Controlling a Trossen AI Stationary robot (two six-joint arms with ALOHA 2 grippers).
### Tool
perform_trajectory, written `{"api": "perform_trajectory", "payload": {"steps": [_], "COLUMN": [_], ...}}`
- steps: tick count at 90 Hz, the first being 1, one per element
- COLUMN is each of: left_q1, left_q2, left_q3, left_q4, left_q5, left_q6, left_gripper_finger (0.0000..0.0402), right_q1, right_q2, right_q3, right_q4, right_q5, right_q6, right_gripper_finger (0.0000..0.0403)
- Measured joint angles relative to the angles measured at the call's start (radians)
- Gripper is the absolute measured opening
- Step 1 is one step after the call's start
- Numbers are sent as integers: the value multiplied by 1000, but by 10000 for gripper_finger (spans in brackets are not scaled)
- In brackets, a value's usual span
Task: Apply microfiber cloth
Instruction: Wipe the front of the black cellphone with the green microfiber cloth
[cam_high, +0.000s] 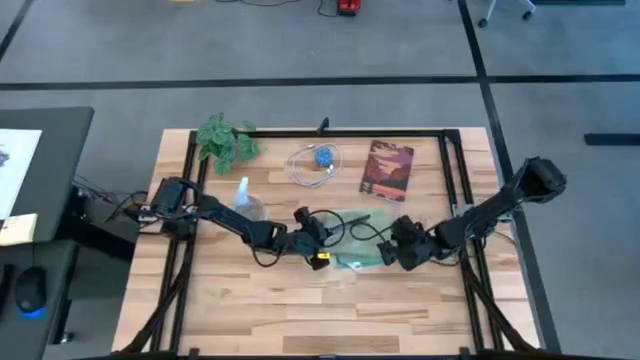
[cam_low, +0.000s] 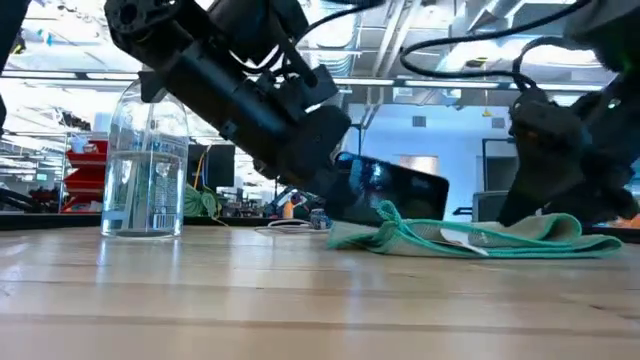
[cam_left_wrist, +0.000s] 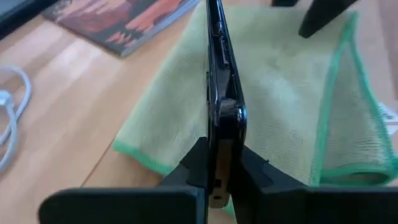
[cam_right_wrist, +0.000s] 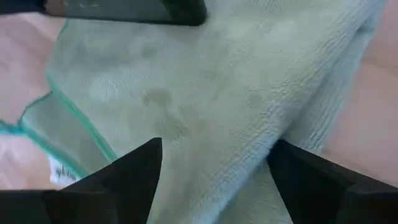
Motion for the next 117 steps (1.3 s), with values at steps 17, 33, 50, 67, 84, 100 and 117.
{"api": "perform_trajectory", "payload": {"steps": [17, 33, 50, 67, 84, 100, 117], "left_q1": [-1, -4, -25, -27, -26, -26, -35], "left_q2": [-1, -1, -1, 0, 0, 0, 0], "left_q3": [0, -13, -16, -16, -16, -36, -60], "left_q4": [-37, -24, 52, 121, 81, 94, 106], "left_q5": [-1, 30, 95, 190, 208, 235, 248], "left_q6": [-71, -176, -199, -251, -285, -309, -316], "left_gripper_finger": [11, 11, 11, 11, 11, 11, 11], "right_q1": [52, 179, 240, 158, 83, 58, 50], "right_q2": [66, 43, 58, 162, 303, 419, 498], "right_q3": [4, 57, 178, 310, 393, 422, 431], "right_q4": [113, 88, 90, 96, 106, 255, 476], "right_q5": [13, 192, 384, 404, 439, 461, 482], "right_q6": [-7, -48, -270, -598, -784, -914, -1066], "right_gripper_finger": [141, 14, 4, 2, 1, 0, 0]}}
